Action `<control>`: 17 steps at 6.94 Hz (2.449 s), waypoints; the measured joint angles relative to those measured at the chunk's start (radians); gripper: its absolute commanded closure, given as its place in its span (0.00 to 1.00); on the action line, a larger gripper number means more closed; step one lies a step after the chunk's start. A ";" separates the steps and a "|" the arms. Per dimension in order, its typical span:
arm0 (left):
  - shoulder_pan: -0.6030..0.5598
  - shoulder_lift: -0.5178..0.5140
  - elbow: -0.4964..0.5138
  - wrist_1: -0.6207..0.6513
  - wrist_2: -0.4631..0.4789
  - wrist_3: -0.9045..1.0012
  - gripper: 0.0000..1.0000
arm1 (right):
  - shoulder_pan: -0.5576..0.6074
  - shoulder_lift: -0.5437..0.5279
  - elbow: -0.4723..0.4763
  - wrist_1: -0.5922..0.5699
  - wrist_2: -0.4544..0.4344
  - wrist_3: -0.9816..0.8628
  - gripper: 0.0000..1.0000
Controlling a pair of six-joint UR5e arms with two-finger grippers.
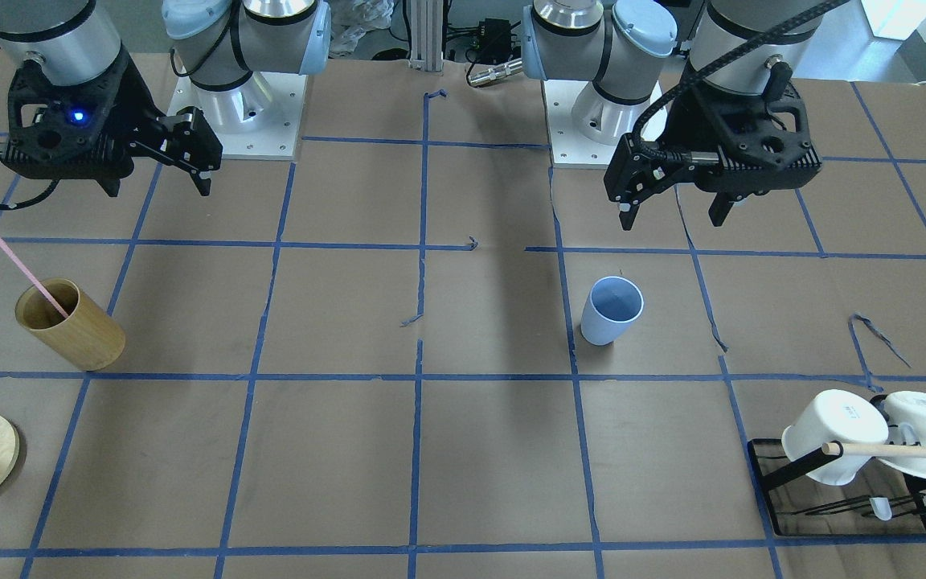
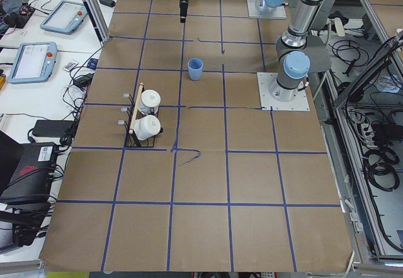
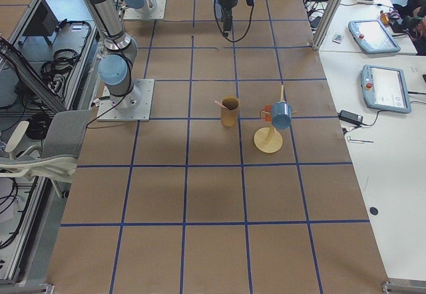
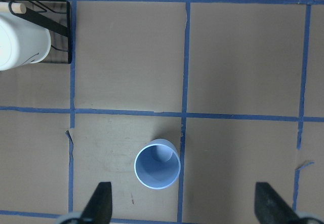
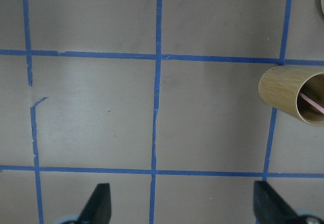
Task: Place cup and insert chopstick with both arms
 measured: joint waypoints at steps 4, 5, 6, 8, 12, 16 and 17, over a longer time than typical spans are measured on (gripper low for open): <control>0.027 -0.009 -0.046 -0.001 -0.023 0.004 0.00 | 0.000 0.000 0.000 0.001 -0.002 0.005 0.00; 0.068 -0.007 -0.108 0.033 -0.024 0.031 0.00 | 0.000 -0.001 0.000 0.002 -0.002 0.007 0.00; 0.131 -0.008 -0.186 0.093 -0.027 0.074 0.00 | 0.000 -0.001 0.000 0.001 -0.004 0.008 0.00; 0.192 -0.035 -0.305 0.226 -0.029 0.101 0.00 | -0.002 -0.001 -0.001 0.000 -0.008 0.008 0.00; 0.198 -0.104 -0.418 0.322 -0.033 0.093 0.00 | -0.004 -0.003 0.000 0.002 -0.009 0.007 0.00; 0.195 -0.133 -0.495 0.394 -0.076 0.099 0.92 | -0.017 0.007 0.000 0.009 -0.010 -0.001 0.00; 0.194 -0.142 -0.496 0.403 -0.078 0.104 1.00 | -0.024 0.010 0.000 0.016 -0.020 -0.008 0.00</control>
